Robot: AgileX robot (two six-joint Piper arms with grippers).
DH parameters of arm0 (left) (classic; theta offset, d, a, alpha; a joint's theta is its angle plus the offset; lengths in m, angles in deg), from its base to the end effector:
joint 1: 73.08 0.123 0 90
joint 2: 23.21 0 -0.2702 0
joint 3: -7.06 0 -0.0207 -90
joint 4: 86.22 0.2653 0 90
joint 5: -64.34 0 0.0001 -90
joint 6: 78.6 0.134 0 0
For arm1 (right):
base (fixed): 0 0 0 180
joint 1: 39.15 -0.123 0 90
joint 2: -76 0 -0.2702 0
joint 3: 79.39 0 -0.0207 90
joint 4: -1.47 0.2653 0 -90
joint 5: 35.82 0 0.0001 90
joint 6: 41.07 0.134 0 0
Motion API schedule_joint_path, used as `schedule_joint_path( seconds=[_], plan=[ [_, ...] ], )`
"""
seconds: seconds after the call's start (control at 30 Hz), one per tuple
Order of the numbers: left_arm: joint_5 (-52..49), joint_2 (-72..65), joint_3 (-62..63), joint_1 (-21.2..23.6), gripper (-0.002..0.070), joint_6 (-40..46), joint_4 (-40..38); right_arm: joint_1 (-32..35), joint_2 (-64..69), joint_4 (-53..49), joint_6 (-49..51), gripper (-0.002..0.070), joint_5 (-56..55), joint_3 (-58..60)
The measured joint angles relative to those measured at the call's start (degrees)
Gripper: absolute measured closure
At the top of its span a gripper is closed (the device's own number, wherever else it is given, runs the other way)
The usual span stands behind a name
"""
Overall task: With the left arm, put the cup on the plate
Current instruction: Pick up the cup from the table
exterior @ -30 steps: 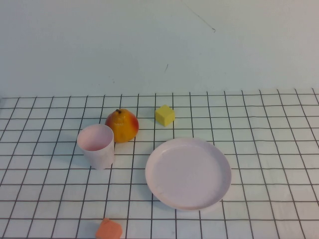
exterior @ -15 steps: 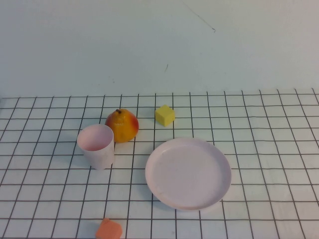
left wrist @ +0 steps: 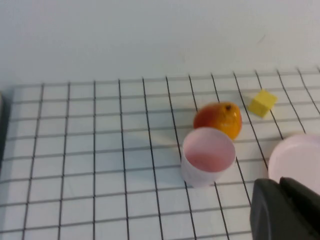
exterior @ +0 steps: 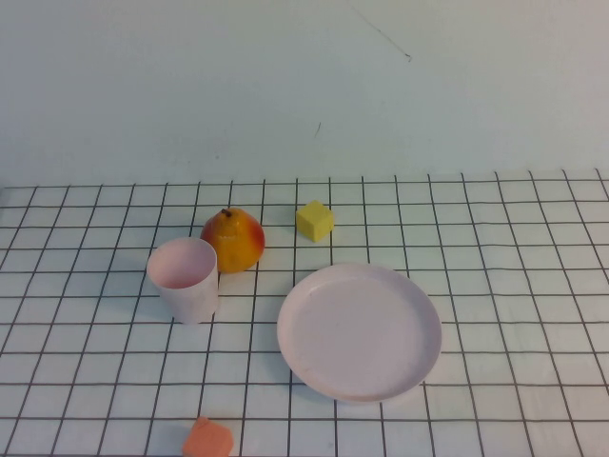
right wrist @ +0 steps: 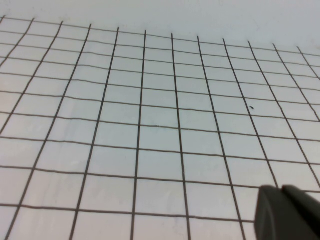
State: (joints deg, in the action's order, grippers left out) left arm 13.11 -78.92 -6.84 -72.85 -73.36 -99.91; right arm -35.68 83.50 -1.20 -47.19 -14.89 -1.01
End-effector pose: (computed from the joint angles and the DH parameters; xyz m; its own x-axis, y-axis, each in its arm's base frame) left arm 0.2033 -0.0239 0.3921 -0.5089 -0.0609 -0.8587 0.1256 0.9816 -0.1440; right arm 0.1231 -0.0097 0.1592 -0.2965 -0.1321 -0.9459 0.0324 0.9884 -0.1481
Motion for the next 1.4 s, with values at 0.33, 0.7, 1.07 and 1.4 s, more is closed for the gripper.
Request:
schedule_joint_path(
  seconds=[0.33,0.7,1.07,1.4],
  plan=[
    [-8.55,-25.67,13.71,0.0,0.0433,5.34,-7.47,0.0,0.0,0.0,0.0,0.0678,0.0,0.0],
    [-0.55,-47.2,17.44,-3.9,0.0244,7.46,-4.13,0.0,0.0,0.0,0.0,0.0678,0.0,0.0],
    [2.84,-64.1,23.83,-9.59,0.0249,6.5,2.35,0.0,0.0,0.0,0.0,0.0678,0.0,0.0],
    [-3.08,-67.43,25.6,-9.59,0.0631,5.71,2.26,0.0,0.0,0.0,0.0,0.0678,0.0,0.0]
  ],
)
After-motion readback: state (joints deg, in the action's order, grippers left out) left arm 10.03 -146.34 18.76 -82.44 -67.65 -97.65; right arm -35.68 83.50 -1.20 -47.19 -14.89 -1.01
